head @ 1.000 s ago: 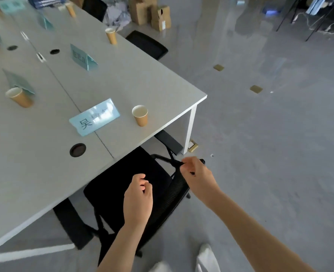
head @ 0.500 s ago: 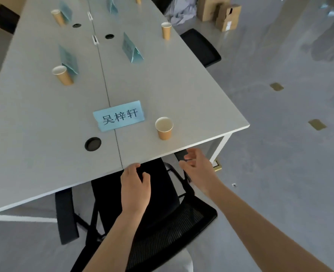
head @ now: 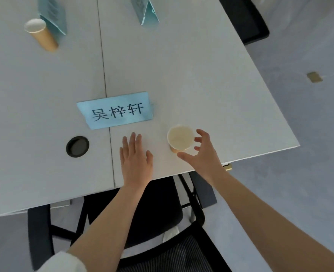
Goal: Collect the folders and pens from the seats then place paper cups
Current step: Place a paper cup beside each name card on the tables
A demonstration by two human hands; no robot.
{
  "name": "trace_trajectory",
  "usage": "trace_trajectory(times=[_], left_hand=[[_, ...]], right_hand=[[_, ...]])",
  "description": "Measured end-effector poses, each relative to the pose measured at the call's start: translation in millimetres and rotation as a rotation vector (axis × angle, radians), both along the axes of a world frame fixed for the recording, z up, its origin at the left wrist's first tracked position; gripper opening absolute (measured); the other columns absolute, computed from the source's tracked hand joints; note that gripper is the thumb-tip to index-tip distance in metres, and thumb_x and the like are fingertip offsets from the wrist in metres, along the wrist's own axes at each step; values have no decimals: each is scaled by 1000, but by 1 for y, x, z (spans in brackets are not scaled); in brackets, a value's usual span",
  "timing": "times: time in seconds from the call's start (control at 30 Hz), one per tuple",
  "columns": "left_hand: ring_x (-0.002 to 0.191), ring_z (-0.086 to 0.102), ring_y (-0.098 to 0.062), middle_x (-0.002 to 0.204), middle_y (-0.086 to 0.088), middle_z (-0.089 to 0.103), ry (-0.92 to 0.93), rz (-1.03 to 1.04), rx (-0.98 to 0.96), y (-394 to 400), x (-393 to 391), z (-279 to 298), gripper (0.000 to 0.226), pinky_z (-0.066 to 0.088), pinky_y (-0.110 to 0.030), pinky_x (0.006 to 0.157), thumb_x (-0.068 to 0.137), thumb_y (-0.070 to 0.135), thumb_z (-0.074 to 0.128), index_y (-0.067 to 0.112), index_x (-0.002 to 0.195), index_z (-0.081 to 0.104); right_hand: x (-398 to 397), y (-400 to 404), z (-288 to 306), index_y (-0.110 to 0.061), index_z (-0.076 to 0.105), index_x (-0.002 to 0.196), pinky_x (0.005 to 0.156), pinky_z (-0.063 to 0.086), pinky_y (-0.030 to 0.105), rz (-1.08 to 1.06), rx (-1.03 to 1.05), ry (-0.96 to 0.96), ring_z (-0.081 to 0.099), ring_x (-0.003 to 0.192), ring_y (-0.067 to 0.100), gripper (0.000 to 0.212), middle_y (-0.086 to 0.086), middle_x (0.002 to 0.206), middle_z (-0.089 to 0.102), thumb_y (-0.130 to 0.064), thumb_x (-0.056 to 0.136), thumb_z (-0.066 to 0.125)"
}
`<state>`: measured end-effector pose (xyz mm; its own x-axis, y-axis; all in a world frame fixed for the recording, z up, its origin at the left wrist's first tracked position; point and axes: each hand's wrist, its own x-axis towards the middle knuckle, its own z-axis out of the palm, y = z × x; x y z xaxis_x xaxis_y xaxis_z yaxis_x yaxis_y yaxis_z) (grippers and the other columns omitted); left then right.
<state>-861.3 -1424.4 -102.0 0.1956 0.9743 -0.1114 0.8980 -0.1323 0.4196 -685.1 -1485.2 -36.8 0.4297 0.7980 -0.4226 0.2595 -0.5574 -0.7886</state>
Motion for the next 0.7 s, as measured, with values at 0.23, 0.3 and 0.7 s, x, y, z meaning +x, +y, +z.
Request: trace_trajectory(times=[0.23, 0.3, 0.7], left_hand=[[147, 25, -31, 155, -9, 36, 112, -233, 107, 23, 10, -15, 60, 22, -51, 119, 93, 35, 35, 10, 147, 38], [148, 23, -29, 157, -7, 34, 128, -268, 115, 25, 15, -18, 59, 20, -49, 120, 94, 35, 37, 13, 148, 37], [150, 14, -27, 161, -2, 23, 206, -270, 101, 25, 13, -28, 63, 16, -48, 120, 95, 40, 35, 19, 153, 26]], right_hand=[[1, 22, -26, -30, 38, 133, 100, 47, 46, 38, 75, -8, 51, 118, 18, 84, -6, 129, 51, -24, 65, 86], [2, 28, -28, -26, 42, 129, 99, 48, 45, 18, 96, -21, 53, 116, 18, 78, -6, 125, 54, -24, 65, 86], [14, 131, -21, -21, 41, 131, 96, 50, 41, -21, 231, -104, 56, 113, 17, 76, -4, 127, 54, -33, 69, 83]])
